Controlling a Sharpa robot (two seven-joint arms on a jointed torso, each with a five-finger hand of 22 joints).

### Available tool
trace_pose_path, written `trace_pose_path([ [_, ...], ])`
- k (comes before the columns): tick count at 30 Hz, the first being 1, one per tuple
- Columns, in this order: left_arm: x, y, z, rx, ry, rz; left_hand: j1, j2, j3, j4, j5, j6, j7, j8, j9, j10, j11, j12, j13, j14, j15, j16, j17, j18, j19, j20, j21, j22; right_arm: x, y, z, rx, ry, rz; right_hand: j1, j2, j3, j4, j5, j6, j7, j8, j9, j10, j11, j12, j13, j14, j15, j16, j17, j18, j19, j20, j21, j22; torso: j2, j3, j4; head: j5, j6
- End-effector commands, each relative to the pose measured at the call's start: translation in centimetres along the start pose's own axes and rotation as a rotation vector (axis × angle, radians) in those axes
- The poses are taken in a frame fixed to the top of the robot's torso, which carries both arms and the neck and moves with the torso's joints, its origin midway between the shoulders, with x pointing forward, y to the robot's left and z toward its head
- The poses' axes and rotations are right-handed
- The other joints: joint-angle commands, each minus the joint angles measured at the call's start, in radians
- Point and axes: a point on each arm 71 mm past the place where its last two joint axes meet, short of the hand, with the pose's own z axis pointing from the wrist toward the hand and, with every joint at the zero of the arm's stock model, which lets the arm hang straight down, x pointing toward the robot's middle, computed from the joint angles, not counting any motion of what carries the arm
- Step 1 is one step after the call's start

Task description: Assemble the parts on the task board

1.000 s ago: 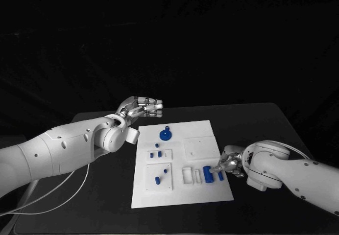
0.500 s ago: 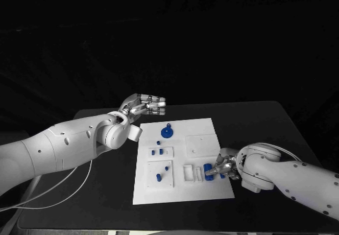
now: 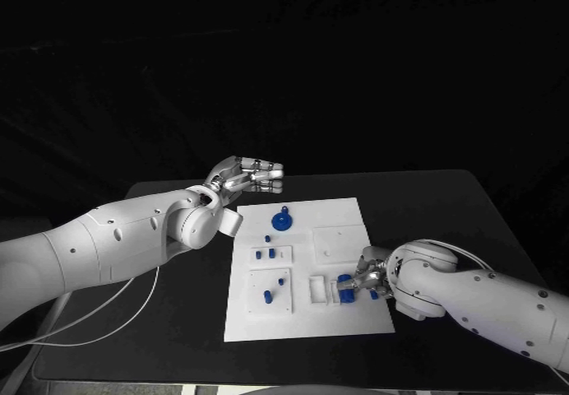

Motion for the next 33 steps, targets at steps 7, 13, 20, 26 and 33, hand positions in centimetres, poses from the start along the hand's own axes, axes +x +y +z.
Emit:
trace_pose_path([
  [7, 0.5, 0.0, 0.1, -0.006, 0.029, -0.018, -0.006, -0.002, 0.002, 0.007, 0.005, -0.007, 0.004, 0.004, -0.001, -0.008, 0.003, -0.005, 0.0, -0.001, 0.009, -0.001, 0.001, -0.006, 0.005, 0.0, 0.003, -0.005, 2.0, 0.4, 0.7, 0.028, 0.018, -0.034, 0.011, -0.009, 0.003, -0.027, -0.001, -0.02, 0.003, -0.003, -0.341, -0.003, 0.004, -0.011, -0.001, 0.001, 0.005, -0.01, 0.001, -0.004, 0.056, 0.003, -0.005, 0.095, 0.0, -0.0004, -0.0006, 0.006, -0.003],
  [13, 0.5, 0.1, 0.2, -0.012, 0.025, -0.017, -0.004, -0.002, 0.003, 0.007, 0.005, -0.009, 0.007, 0.004, -0.001, -0.011, 0.005, -0.005, 0.0, 0.0, 0.009, -0.001, 0.001, -0.005, 0.006, 0.0, 0.004, -0.008, 2.3, 0.6, 0.7, 0.025, 0.03, -0.039, 0.025, 0.009, 0.007, -0.104, 0.071, -0.022, 0.006, -0.003, -0.341, -0.007, 0.006, -0.009, -0.001, 0.001, 0.008, -0.01, 0.0, -0.001, 0.057, 0.008, -0.004, 0.097, 0.0, -0.0003, -0.0017, 0.003, -0.007],
  [20, 0.5, 0.1, 0.2, -0.017, 0.022, -0.015, -0.002, -0.002, 0.005, 0.007, 0.006, -0.009, 0.008, 0.004, -0.001, -0.012, 0.006, -0.005, 0.0, 0.0, 0.009, -0.001, 0.001, -0.005, 0.007, 0.0, 0.005, -0.01, 2.5, 0.5, 0.8, 0.022, 0.038, -0.032, 0.038, 0.019, -0.017, -0.167, 0.133, -0.031, 0.012, -0.004, -0.391, -0.013, 0.009, -0.009, -0.007, 0.0, 0.011, -0.007, 0.005, -0.001, 0.055, 0.01, -0.005, 0.097, 0.0, -0.0004, -0.0015, 0.002, -0.008],
  [26, 0.4, 0.2, 0.2, -0.02, 0.021, -0.015, -0.002, -0.002, 0.005, 0.007, 0.006, -0.009, 0.008, 0.004, -0.001, -0.012, 0.006, -0.005, 0.0, 0.0, 0.009, -0.001, 0.001, -0.005, 0.007, 0.0, 0.005, -0.01, 2.3, 0.2, 0.8, 0.025, 0.007, -0.002, 0.1, 0.042, -0.013, -0.251, 0.336, -0.019, 0.012, -0.004, -0.404, -0.018, 0.004, -0.011, -0.008, 0.0, 0.008, -0.007, 0.009, -0.002, 0.055, 0.008, -0.004, 0.098, 0.0, 0.0002, -0.0012, 0.001, -0.009],
  [33, 0.3, 0.2, 0.2, -0.022, 0.019, -0.014, -0.002, -0.002, 0.006, 0.006, 0.007, -0.009, 0.009, 0.004, -0.001, -0.013, 0.007, -0.005, 0.0, 0.0, 0.009, -0.001, 0.001, -0.005, 0.007, 0.0, 0.005, -0.012, 1.9, -0.5, 0.4, 0.03, -0.03, 0.074, 0.067, 0.062, 0.042, -0.342, 0.412, 0.009, 0.007, -0.004, -0.416, -0.016, -0.002, -0.006, -0.006, 0.002, 0.002, -0.008, 0.013, -0.006, 0.056, 0.002, 0.002, 0.099, 0.0, 0.0007, -0.0021, 0.003, -0.008],
])
